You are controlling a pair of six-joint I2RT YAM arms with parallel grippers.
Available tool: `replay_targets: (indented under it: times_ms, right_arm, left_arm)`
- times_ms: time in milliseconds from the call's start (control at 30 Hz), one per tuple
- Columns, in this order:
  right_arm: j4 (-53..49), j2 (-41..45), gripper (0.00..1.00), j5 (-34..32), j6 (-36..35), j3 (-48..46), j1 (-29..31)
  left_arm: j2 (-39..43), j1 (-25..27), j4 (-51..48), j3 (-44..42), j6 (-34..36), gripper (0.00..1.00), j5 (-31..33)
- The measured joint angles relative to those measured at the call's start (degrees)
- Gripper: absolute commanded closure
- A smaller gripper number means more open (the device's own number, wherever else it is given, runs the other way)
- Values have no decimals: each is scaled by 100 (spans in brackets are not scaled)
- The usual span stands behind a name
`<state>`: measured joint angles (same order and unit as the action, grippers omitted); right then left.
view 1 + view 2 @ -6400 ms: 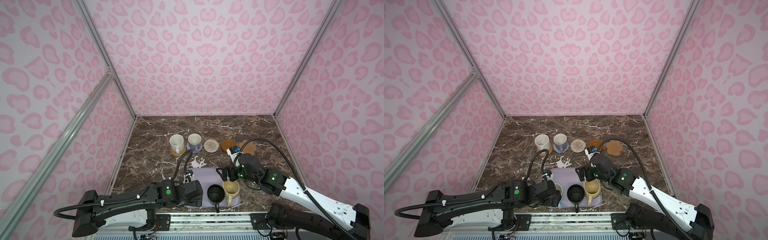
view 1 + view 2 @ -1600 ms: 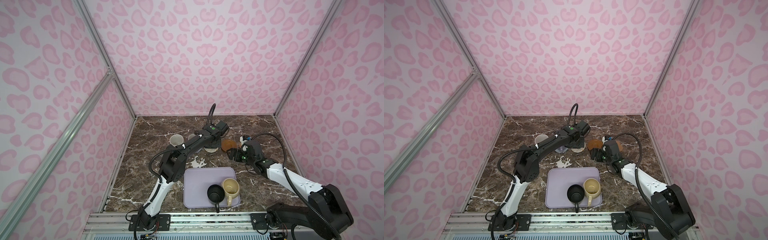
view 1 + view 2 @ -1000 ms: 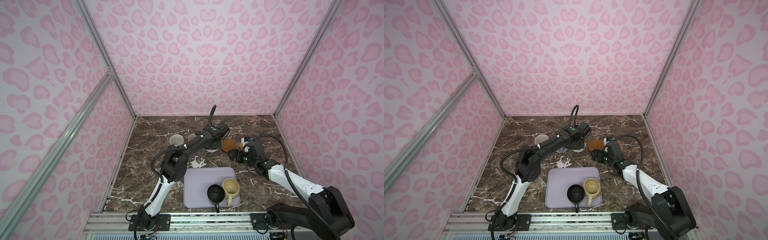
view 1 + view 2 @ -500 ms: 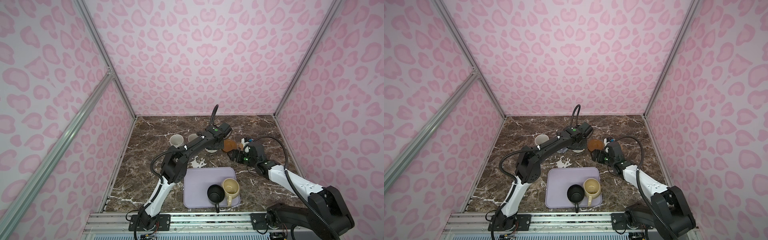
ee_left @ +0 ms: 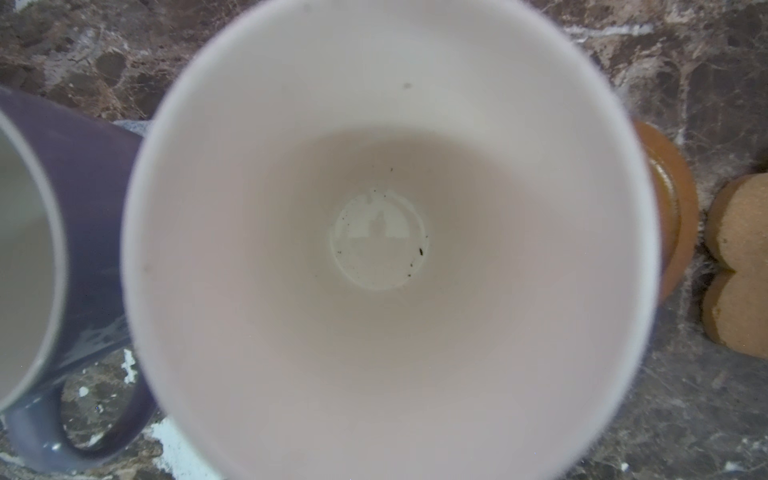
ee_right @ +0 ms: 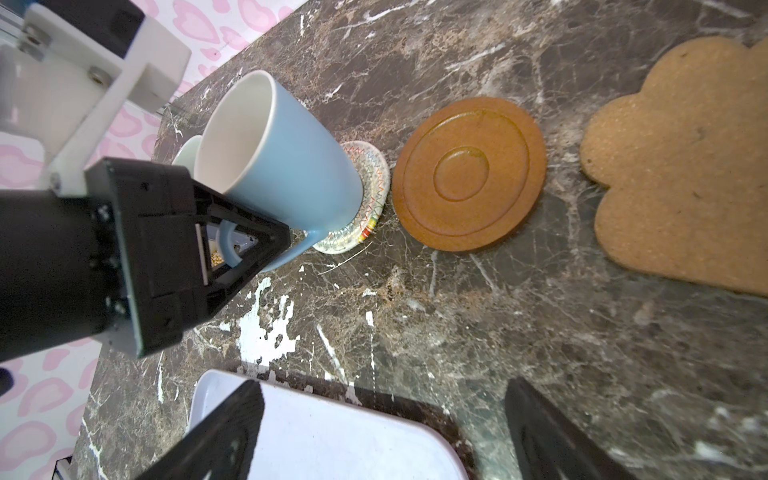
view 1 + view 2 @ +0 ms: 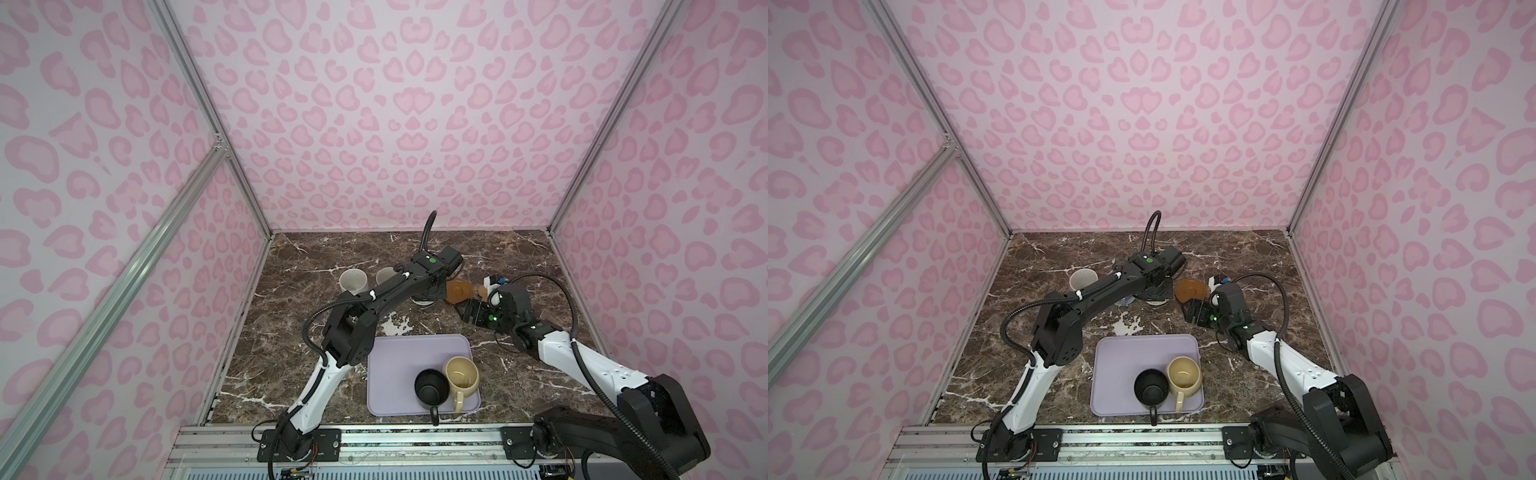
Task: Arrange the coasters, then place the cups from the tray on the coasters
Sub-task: 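Lower the light blue mug onto the multicolour woven coaster and open left gripper, then withdraw the left gripper while the right gripper moves over the black mug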
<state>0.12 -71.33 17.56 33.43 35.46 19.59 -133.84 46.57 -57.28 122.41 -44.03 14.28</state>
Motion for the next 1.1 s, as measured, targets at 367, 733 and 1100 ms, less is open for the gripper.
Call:
replay_targets:
  times_ms: [367,733,1100]
  right_arm:
    - [0,70,7,2,2,-11,-22]
    - [114,341,3,225,0,-103,44]
    - [-1047,1399,2,-938,-431,581,1204]
  left_arm:
    - [0,-24,184,-188,-39,55,-31]
    - [774,74,494,-702,13,6,116]
    - [3633,214,2085,-3495,44,5,356]
